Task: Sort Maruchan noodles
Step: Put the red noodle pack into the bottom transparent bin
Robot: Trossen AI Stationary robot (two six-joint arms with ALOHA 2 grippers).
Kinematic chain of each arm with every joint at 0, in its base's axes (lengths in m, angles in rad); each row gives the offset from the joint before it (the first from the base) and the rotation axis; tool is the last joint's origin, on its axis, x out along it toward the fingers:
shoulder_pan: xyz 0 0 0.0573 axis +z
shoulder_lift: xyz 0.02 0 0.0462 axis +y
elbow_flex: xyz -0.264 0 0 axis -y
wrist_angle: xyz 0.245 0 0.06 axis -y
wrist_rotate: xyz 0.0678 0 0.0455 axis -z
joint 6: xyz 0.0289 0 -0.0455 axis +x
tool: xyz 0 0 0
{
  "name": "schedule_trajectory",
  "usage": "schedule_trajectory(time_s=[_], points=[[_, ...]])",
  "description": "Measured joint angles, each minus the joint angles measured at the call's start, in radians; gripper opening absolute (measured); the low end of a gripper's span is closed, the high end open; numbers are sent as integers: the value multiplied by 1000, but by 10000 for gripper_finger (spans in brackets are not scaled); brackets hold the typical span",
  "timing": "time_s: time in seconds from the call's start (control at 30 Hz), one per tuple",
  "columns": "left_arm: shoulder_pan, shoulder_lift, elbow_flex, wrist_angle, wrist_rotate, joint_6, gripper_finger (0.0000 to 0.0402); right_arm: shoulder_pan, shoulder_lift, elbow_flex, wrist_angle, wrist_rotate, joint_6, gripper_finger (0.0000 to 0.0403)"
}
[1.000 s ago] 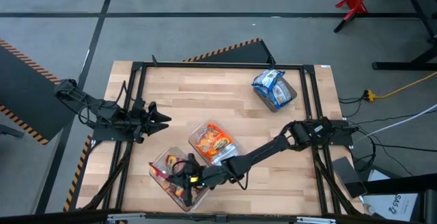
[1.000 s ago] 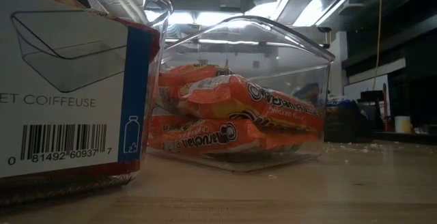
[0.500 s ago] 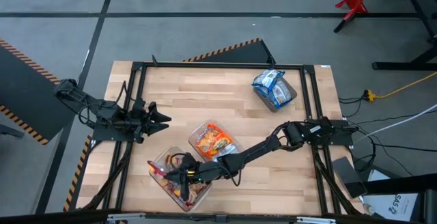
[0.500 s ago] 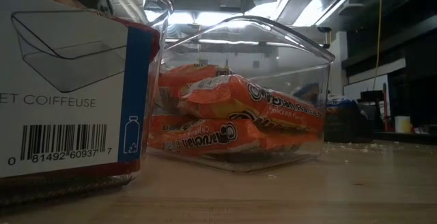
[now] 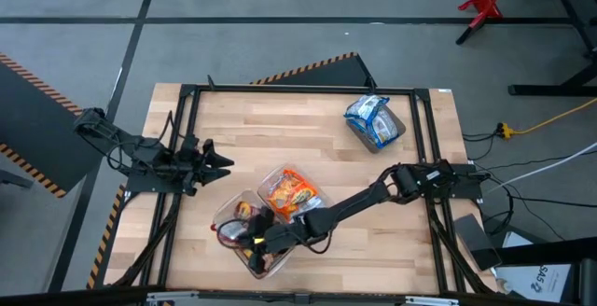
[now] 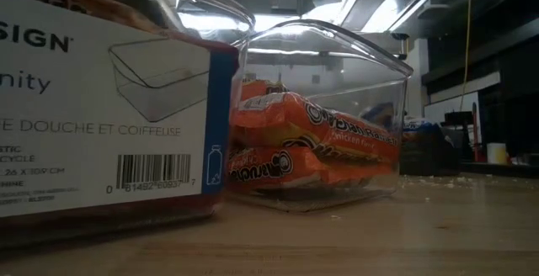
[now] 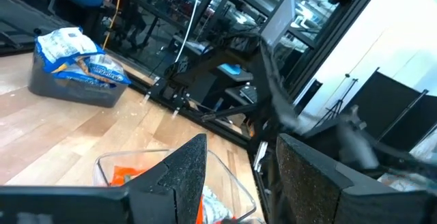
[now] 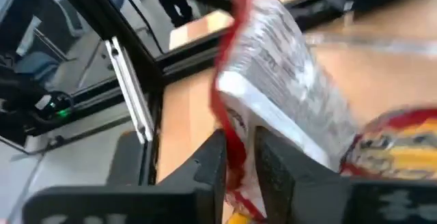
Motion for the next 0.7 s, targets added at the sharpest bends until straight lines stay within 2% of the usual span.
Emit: schedule_trajectory(time_s=[0.13,0.27,0.33,0.43,0.57,0.7], points=[[0,0,0,-14,0,0,172,7,-31,106,-238,88,-76,71],[0,0,0,-31,2,-1,172,13,-37,223,-534,244,-116,71],[0,0,0,-34,3,-1,172,20,-37,253,-604,288,-144,71],[0,0,0,-35,-4,-1,172,41,-34,305,-538,291,-262,71],[0,0,0,-38,-24,0,172,87,-32,321,-325,259,-428,71],[0,0,0,-39,-34,0,172,83,-4,317,-237,237,-459,72]])
